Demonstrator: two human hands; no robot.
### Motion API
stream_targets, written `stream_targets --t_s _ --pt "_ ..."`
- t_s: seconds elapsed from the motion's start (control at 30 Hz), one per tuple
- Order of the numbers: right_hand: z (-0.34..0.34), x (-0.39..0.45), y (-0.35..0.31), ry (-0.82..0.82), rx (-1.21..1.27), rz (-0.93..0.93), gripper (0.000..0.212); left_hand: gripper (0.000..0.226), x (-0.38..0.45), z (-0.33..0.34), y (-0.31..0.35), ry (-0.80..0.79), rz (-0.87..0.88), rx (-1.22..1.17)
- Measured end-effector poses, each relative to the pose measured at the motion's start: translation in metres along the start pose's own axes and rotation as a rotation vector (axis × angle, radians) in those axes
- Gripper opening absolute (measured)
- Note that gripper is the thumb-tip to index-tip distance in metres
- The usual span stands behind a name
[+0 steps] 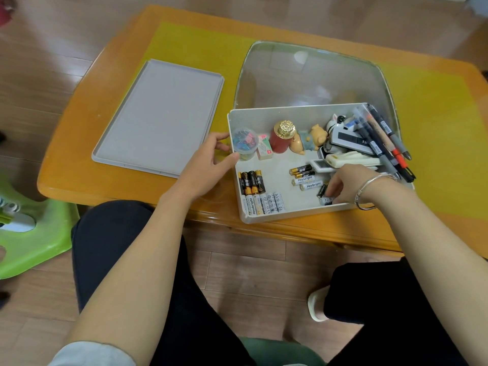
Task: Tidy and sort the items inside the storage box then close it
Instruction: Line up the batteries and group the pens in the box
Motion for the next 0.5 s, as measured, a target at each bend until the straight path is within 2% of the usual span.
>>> stream_targets --t_s 0.23,0.4,0.5 --pt "0.0033 0.005 -0.0091 -0.01 -0.154 -0.032 0.028 0.046 0.0004 0.0003 -0.0018 0.0 -0.001 0.011" --pt "0.0011 0.0058 -0.0092 -0.001 -0.156 -0.065 0.012 0.044 0.0005 0.0 -0.0027 0.001 0.0 0.002" --pt "0.0017 0.0055 -0.0087 -0.003 -0.151 -0.092 0.014 0.043 0.0007 0.0003 -0.0033 0.001 0.002 0.0"
Point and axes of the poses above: each hand's wrist, its own x-axis towards the middle knuckle, its own z-axis out of the palm, y = z × x, the point moved 5 cm from there along x, towards the middle knuckle, and after that the axes turned 11 degrees about z, right-handed, at the moved point
